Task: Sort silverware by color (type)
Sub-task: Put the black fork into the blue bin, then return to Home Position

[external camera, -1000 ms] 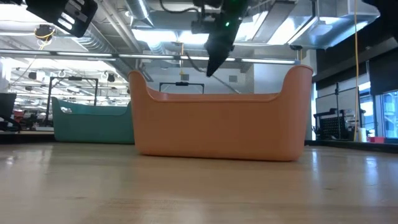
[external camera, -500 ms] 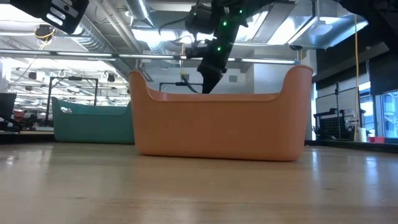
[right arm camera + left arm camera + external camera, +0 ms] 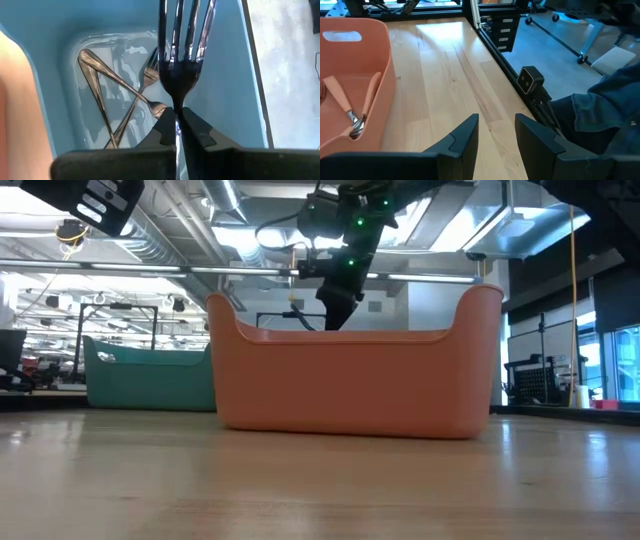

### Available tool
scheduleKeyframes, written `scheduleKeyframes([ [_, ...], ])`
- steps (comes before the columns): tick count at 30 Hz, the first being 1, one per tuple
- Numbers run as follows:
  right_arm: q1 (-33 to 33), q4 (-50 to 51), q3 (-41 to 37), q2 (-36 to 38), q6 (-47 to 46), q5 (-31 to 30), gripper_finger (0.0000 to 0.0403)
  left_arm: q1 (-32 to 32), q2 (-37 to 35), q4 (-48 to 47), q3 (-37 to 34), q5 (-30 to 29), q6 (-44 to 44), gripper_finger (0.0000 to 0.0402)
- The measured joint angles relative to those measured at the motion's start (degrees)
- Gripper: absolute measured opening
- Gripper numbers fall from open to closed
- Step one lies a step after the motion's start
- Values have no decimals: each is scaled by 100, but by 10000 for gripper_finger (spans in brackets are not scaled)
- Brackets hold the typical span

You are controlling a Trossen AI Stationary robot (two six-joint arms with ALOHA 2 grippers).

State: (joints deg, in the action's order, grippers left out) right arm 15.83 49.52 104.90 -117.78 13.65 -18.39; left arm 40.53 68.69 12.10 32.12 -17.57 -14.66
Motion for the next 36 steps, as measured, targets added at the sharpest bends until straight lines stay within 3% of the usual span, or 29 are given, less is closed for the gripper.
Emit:
scheduleKeyframes([
  [23, 43, -208, -76, -149, -165, 21, 7, 0, 0, 17, 0, 3, 25, 123],
  [36, -135, 151, -59, 68, -366, 127, 142, -61, -28, 90, -1, -660, 481, 123],
])
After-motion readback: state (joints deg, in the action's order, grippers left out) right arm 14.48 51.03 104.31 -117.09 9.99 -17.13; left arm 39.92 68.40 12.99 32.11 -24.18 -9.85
